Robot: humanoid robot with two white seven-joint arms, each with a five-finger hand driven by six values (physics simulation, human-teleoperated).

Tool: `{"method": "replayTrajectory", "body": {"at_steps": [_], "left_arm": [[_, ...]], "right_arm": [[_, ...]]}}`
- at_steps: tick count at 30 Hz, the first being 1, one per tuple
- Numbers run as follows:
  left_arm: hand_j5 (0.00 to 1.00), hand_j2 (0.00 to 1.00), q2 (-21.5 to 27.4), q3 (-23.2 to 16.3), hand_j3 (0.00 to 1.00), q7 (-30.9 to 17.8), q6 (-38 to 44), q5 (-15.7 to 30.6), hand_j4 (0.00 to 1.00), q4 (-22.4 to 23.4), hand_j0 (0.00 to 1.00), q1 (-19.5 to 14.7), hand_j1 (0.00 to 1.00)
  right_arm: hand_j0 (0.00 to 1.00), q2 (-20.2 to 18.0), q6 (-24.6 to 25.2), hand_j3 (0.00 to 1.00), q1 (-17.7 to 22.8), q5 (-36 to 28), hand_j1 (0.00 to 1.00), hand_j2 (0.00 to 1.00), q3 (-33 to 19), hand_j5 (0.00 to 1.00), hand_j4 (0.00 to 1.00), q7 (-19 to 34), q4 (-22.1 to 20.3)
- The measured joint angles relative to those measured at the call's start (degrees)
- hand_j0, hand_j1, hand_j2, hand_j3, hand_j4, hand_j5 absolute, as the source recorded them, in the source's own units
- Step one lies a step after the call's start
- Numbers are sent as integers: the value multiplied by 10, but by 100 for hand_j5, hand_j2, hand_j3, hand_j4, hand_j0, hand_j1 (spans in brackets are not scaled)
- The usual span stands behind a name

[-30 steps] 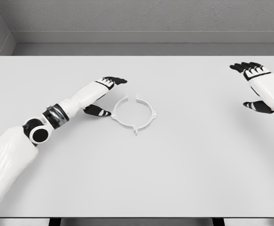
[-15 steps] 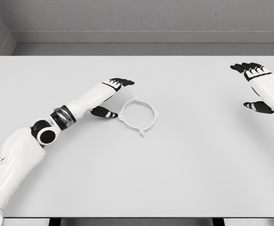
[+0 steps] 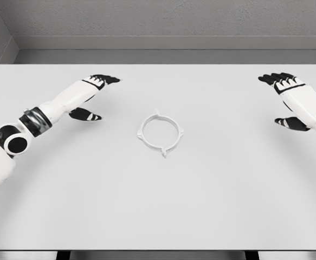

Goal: Assemble PVC drainage pipe clamps

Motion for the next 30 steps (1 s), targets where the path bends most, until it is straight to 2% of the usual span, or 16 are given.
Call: {"method": "replayTrajectory", "body": {"at_steps": [4, 9, 13, 19, 24, 26, 28, 30], "left_arm": [[100, 100, 56, 11, 100, 0, 0, 1, 100, 1, 100, 4, 100], [100, 100, 80, 17, 100, 1, 0, 1, 100, 2, 100, 3, 100], [100, 100, 80, 16, 100, 1, 0, 0, 100, 1, 100, 2, 100], [100, 100, 73, 13, 100, 1, 0, 0, 100, -3, 100, 1, 100], [100, 100, 67, 13, 100, 1, 0, 0, 100, -3, 100, 1, 100], [100, 100, 65, 13, 100, 1, 0, 0, 100, -3, 100, 1, 100], [100, 100, 65, 13, 100, 1, 0, 0, 100, -3, 100, 1, 100], [100, 100, 64, 12, 100, 1, 0, 0, 100, -3, 100, 0, 100]], "right_arm": [[100, 2, -6, 100, 1, 1, 100, 100, 53, 100, 100, 0, -13], [100, 7, -10, 100, 3, 6, 100, 100, 119, 100, 100, 0, -42], [100, 9, -11, 100, -1, 19, 100, 100, 173, 100, 100, 1, -64], [100, 14, -9, 100, -25, 66, 100, 100, 250, 100, 100, 0, -73], [100, 23, -7, 100, -31, 84, 100, 100, 287, 100, 100, 1, -70], [100, 25, -6, 100, -39, 86, 100, 100, 297, 100, 100, 1, -68], [100, 29, -3, 100, -63, 87, 100, 100, 310, 100, 100, 1, -60], [100, 36, -2, 100, -66, 89, 100, 100, 321, 100, 100, 1, -46]]}}
